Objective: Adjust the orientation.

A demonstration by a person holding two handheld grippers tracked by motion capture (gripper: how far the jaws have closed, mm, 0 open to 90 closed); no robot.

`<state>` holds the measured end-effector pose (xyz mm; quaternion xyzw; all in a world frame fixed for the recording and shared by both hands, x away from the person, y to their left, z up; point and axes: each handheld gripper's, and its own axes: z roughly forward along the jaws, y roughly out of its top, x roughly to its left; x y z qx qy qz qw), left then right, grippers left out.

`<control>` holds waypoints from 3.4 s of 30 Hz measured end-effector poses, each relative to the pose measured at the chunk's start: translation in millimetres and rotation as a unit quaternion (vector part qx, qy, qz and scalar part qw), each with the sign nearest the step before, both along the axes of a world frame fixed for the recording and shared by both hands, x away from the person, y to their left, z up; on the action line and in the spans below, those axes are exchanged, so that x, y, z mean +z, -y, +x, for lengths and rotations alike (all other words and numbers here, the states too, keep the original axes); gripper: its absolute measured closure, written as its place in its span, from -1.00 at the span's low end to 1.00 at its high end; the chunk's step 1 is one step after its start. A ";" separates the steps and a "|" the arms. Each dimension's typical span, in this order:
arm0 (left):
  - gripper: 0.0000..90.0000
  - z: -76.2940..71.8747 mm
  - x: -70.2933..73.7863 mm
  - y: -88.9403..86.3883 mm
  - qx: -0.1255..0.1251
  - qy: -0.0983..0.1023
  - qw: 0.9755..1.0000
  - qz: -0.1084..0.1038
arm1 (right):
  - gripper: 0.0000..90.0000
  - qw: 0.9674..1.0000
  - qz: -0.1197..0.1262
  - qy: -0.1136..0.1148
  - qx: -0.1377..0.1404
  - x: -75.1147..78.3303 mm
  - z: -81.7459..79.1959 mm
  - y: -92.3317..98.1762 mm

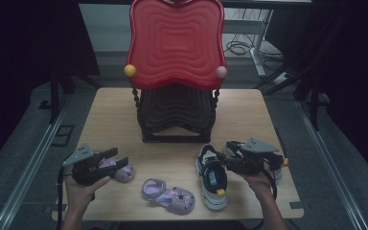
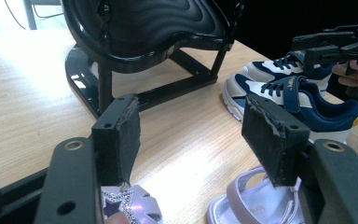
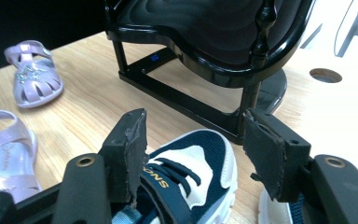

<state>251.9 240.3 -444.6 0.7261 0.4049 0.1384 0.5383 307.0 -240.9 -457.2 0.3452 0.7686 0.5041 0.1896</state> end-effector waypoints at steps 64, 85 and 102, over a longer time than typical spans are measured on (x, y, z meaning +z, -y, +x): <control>1.00 -14.9 -63.5 -10.2 -0.043 -0.113 0.985 0.120 | -0.10 0.999 0.009 -0.007 -0.036 3.5 -9.0 10.7; 0.98 -4.0 -70.7 7.6 -0.026 -0.126 0.979 0.156 | -0.12 1.000 0.004 0.007 -0.013 3.8 -12.1 7.2; 0.97 24.1 -69.2 22.4 -0.021 -0.136 0.978 0.156 | -0.12 1.000 -0.002 0.002 -0.019 2.5 -11.5 6.9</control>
